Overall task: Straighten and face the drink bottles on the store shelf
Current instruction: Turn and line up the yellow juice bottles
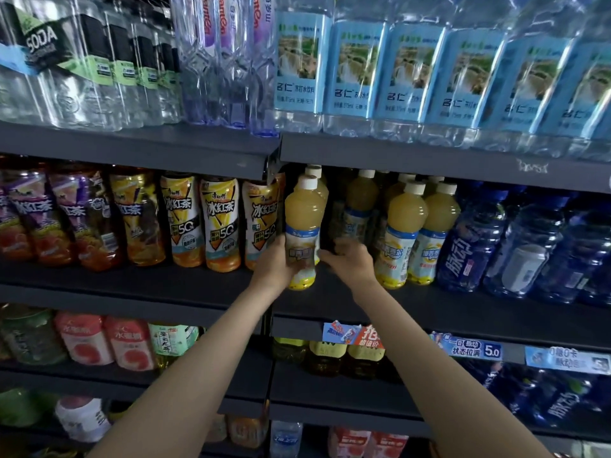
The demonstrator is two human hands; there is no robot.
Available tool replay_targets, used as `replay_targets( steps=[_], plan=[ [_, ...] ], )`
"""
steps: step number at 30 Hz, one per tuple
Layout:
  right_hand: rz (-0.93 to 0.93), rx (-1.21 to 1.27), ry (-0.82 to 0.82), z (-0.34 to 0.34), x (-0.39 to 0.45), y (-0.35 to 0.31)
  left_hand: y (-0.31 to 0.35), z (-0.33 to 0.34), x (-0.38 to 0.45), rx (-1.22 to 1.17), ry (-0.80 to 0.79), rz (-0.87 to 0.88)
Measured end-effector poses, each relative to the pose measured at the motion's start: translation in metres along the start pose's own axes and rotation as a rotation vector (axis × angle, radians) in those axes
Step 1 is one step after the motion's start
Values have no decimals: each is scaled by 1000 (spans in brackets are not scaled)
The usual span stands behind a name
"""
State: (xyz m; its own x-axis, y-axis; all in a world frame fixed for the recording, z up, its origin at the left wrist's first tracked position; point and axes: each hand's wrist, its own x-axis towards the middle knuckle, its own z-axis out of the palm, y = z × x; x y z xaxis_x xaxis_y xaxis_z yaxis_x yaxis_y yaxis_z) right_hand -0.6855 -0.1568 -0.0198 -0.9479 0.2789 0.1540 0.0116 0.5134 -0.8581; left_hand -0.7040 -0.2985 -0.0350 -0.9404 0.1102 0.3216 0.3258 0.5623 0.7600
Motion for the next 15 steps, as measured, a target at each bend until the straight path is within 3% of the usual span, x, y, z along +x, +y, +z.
replay_targets(
  steps=[6,15],
  plan=[
    [75,-105,177,-12,39,14,-3,5,14,131,17,14],
    [143,-106,221,4,78,26,-1,17,23,123,55,25]
  ],
)
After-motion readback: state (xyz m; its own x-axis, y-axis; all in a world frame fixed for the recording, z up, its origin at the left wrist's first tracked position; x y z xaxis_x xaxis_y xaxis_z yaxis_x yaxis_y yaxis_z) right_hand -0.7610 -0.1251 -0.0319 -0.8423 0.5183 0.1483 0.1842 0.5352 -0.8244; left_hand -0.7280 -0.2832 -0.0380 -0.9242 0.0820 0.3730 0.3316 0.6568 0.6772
